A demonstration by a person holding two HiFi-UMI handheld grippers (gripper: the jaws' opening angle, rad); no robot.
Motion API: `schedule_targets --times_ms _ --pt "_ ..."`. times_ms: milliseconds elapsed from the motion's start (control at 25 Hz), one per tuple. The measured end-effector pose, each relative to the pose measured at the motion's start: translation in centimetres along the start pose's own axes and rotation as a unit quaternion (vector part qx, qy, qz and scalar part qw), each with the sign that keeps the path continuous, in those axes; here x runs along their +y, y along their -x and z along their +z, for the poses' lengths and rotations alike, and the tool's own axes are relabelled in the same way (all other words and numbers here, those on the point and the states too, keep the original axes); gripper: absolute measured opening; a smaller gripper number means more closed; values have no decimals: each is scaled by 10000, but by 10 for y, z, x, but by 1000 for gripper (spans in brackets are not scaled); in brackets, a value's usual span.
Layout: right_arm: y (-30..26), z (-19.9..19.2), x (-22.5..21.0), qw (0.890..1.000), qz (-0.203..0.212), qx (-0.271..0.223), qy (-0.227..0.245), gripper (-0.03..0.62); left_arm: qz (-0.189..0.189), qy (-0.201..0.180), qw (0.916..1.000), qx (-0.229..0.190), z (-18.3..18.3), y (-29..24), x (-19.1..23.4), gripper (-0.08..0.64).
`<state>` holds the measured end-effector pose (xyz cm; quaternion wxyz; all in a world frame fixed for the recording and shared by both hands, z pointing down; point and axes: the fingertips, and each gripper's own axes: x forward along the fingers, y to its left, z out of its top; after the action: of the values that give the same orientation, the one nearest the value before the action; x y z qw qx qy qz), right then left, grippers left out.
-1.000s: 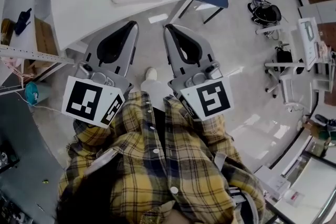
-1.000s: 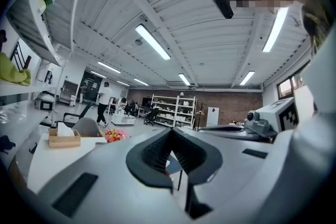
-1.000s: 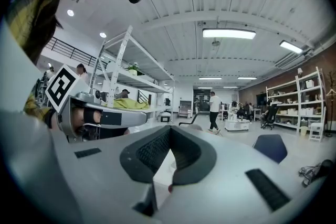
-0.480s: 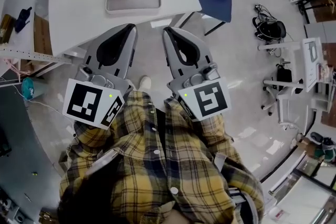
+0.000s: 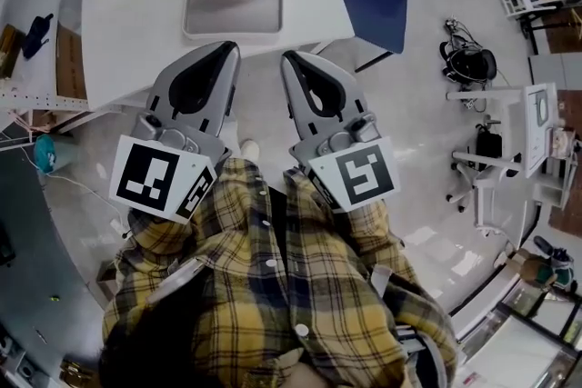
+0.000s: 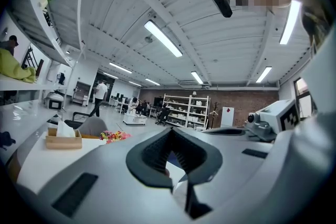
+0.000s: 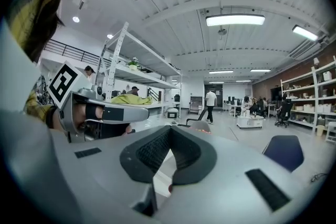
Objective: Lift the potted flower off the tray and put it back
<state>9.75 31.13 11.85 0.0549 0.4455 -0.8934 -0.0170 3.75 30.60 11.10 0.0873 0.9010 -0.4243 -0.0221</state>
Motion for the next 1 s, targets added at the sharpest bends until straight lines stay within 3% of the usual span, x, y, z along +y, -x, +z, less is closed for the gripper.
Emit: schedule_targets --times_ms 520,640,1000 --pt "-152 17 -59 9999 -17 118 16 -2 -41 -54 10000 -46 37 -96 133 9" --pt "-191 24 -81 9996 -207 169 -4 -2 -72 -68 9999 -27 46 -121 167 9" --pt "-271 8 -106 9981 -369 465 -191 -2 -227 47 9994 258 42 -159 241 9"
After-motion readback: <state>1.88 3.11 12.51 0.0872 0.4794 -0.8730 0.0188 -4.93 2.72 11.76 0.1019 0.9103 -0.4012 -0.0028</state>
